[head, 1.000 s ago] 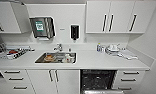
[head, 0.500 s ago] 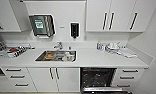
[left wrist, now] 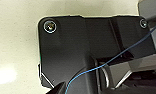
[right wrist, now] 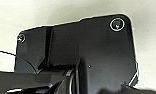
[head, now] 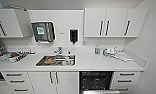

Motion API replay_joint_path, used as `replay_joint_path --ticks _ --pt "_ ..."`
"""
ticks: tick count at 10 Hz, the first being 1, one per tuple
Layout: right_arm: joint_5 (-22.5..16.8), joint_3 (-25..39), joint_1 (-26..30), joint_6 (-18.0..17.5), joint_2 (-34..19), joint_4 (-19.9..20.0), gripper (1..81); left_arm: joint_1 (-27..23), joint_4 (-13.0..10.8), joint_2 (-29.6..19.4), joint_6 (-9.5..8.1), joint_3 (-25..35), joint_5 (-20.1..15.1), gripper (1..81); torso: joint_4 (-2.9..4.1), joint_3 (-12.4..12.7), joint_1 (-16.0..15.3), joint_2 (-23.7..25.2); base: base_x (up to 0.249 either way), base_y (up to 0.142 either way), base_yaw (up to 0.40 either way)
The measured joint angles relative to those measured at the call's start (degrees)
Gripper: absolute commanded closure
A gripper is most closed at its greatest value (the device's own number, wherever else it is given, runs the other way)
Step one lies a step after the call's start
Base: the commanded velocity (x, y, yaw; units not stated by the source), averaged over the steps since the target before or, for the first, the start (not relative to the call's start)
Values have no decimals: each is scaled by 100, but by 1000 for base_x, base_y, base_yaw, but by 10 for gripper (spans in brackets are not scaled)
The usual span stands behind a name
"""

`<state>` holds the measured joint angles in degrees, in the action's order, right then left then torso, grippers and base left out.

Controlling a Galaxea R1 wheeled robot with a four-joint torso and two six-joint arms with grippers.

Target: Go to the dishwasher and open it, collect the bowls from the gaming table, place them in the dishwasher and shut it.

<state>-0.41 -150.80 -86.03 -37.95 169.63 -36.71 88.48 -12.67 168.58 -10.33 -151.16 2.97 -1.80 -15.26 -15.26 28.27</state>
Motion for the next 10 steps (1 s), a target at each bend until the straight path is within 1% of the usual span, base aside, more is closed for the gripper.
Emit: replay_joint_path --ticks 2,5,8,10 --pt "-18 -9 -21 0 -6 -2 10 46 0 0 0 0 -28 10 0 74 242 -365 0 0 0" --pt "-7 -9 1 0 -1 0 10 27 0 0 0 -2 -22 10 -2 78 638 -975 0 0 0" --pt "-11 -11 -5 -24 2 30 10 13 0 2 -1 -7 -4 10 -2 78 748 -1132 0 0 0" --pt "12 -72 -68 -13 62 176 10 13 0 40 0 -82 -4 10 -2 78 748 -1113 0 0 0"
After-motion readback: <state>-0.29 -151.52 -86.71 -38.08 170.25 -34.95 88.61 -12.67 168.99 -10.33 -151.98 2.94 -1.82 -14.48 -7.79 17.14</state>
